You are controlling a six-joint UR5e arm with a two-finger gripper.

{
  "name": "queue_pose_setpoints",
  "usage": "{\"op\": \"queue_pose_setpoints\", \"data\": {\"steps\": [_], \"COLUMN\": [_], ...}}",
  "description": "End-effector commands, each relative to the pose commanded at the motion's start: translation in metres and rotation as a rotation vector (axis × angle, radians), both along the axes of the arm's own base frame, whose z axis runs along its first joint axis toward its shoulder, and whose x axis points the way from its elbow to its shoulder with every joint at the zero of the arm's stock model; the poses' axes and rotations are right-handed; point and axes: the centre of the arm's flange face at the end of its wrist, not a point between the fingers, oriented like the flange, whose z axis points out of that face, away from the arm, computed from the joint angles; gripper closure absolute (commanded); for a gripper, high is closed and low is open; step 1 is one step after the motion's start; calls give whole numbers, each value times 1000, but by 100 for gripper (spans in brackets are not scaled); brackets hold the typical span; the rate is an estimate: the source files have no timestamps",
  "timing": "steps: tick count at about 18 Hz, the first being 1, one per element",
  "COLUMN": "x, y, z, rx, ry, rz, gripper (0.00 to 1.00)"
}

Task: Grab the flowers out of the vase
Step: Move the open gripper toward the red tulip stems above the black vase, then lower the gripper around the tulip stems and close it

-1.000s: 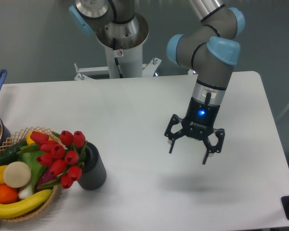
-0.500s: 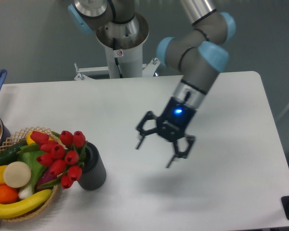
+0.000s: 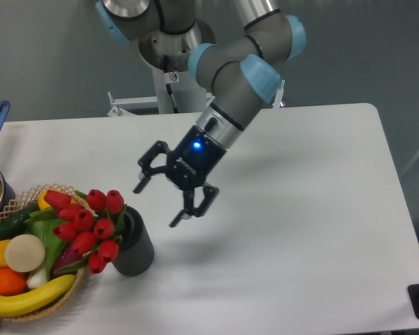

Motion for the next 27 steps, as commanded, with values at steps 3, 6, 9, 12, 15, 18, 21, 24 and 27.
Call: {"op": "queue_pose_setpoints", "data": {"steps": [3, 6, 9, 12, 15, 18, 21, 24, 27], "x": [4, 20, 33, 36, 38, 39, 37, 32, 29], "y": [6, 14, 22, 26, 37, 43, 44, 49, 49], "z": [-6, -6, -8, -17, -27, -31, -30, -35, -30], "rx": [1, 1, -1, -11, -20, -23, -21, -26, -23], "ry": [9, 10, 7, -5, -16, -19, -17, -19, -11], "rz": [-23, -55, -80, -91, -108, -116, -116, -115, -110], "gripper": [0, 0, 0, 0, 0, 0, 22, 62, 94]}}
